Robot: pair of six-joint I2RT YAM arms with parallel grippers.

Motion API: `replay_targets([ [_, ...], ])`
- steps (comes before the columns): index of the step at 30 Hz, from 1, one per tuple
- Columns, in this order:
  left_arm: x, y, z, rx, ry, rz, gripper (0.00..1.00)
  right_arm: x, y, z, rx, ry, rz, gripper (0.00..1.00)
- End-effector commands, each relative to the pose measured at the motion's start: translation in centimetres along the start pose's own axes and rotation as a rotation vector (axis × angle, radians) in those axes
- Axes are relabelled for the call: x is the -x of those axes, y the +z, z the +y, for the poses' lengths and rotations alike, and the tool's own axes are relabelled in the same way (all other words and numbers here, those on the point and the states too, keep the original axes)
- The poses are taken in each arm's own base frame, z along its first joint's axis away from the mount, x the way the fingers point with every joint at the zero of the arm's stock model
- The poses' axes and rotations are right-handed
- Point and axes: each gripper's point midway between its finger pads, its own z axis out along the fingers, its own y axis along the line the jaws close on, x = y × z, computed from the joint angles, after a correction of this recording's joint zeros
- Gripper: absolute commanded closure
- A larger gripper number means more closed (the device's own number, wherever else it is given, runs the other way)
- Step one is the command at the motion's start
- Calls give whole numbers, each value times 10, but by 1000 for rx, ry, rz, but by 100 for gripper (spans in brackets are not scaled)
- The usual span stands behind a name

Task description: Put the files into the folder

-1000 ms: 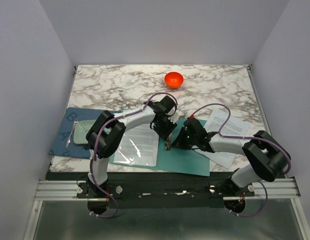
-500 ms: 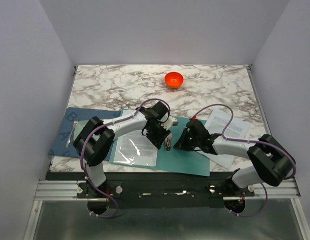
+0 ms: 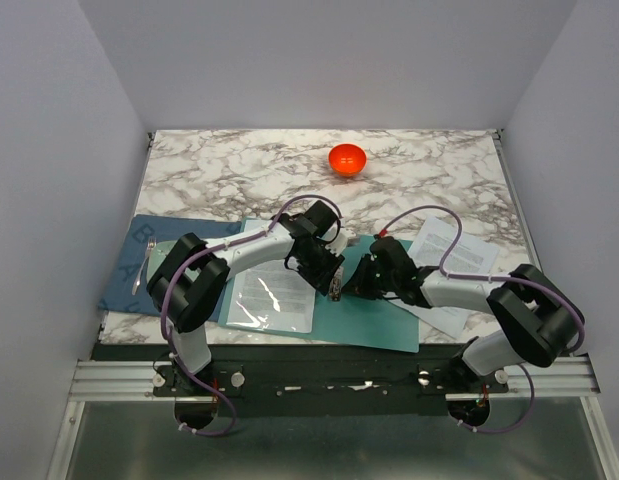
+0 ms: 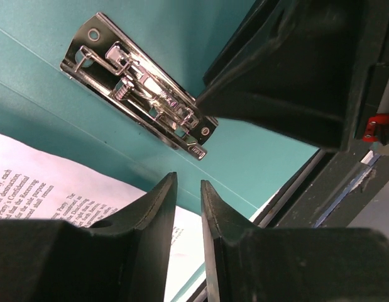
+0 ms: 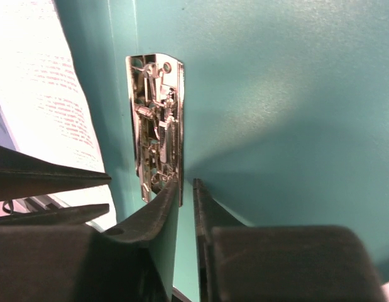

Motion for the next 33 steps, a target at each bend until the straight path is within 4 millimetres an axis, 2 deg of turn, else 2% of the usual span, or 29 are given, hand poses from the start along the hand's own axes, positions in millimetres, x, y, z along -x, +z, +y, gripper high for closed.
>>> replay_targets([
  [1,2,7,-8,-43,-18,-7,61,-19,5,-29,-81,-30,50,69],
  [4,-1,10,-5,-31,-30,-5,58,-19,7,-28,-84,-33,58,71],
  [8,-2,13,-2,-18,-42,-1,57,-22,11,-34,-115,-39,69,78],
  [13,-8,20,4,2,-58,8,57,-25,10,-36,-193,-98,55,78],
  [15,-6,21,8,19,-60,-1,58,-27,7,-47,-261,-114,51,79],
  [25,-6,23,18,74,-83,-16,56,-34,6,-67,-359,-112,50,89],
  [33,-11,29,25,101,-95,-2,64,-36,5,-73,-379,-99,49,92],
])
